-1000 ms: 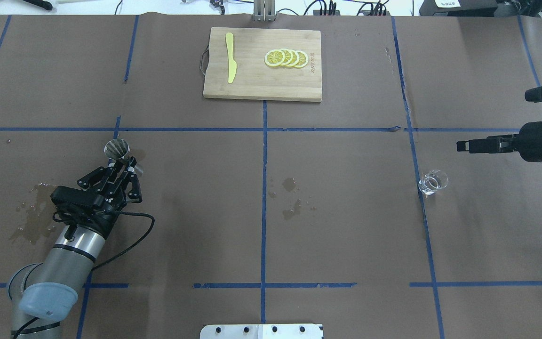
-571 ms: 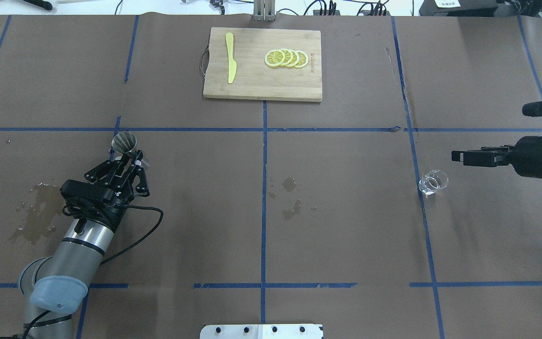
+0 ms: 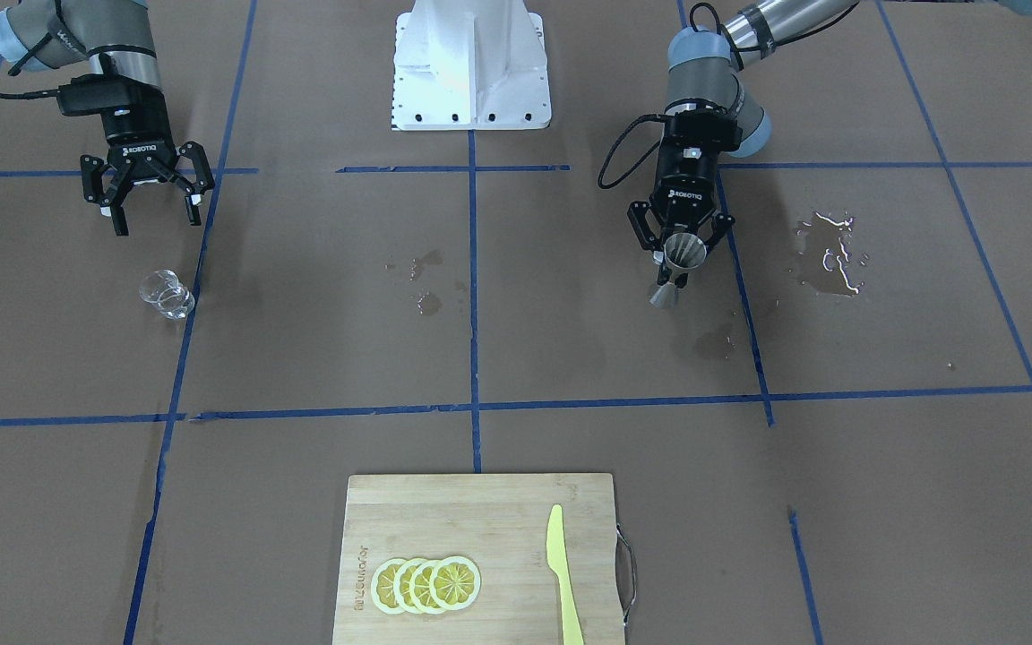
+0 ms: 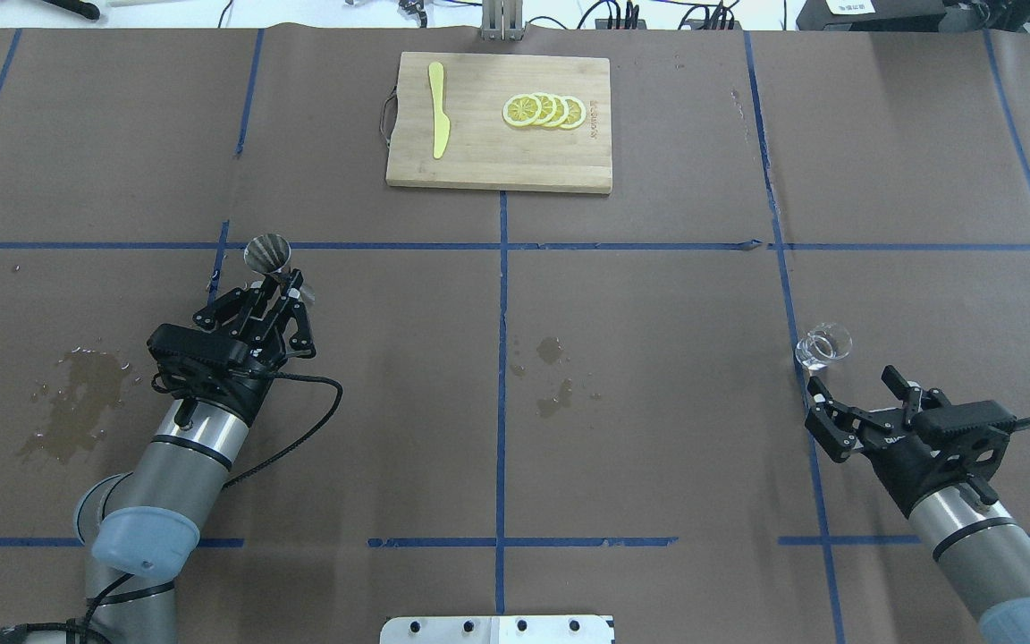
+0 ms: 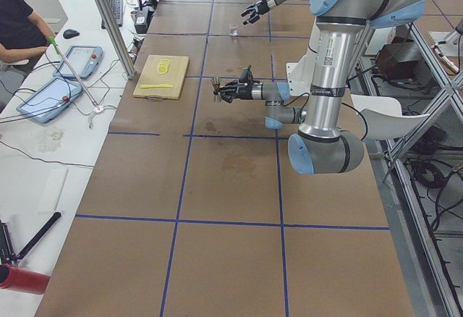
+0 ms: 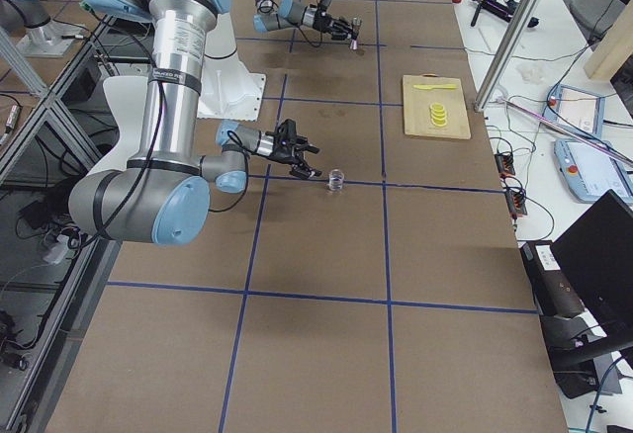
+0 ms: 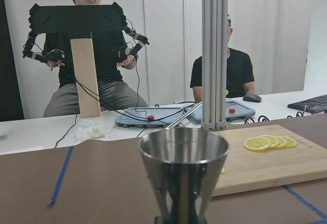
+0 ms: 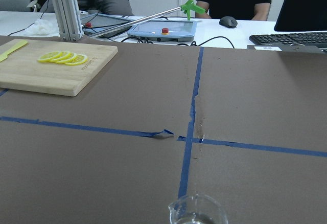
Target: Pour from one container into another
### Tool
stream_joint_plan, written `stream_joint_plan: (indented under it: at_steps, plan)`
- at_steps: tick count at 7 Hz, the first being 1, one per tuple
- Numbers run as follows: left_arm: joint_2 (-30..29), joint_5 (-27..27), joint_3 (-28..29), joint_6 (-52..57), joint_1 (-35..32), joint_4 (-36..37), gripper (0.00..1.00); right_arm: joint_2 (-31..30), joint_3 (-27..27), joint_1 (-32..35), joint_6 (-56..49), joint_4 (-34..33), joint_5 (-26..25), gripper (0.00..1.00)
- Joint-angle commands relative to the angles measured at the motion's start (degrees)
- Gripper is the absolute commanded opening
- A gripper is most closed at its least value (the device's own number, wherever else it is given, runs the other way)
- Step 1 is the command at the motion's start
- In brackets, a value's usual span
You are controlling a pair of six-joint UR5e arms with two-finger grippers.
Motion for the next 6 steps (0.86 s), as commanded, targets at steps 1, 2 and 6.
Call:
stream_joint_plan:
  at_steps: [1, 2, 6]
  plan:
    - [-0.2, -1.3, 0.0, -0.1, -0.1, 0.0, 0.0, 5.3, -7.8, -1.9, 3.0, -0.2, -6.4, 0.98]
    - [-0.2, -1.4, -0.1, -0.5, -0.1, -0.1, 0.0, 6.4, -11.5, -1.9, 3.0, 0.1, -8.6, 0.99]
    - [-0.6, -1.5, -0.1, -0.5, -0.5, -0.1, 0.0, 9.6, -13.2, -1.2, 3.8, 0.1, -9.8, 0.99]
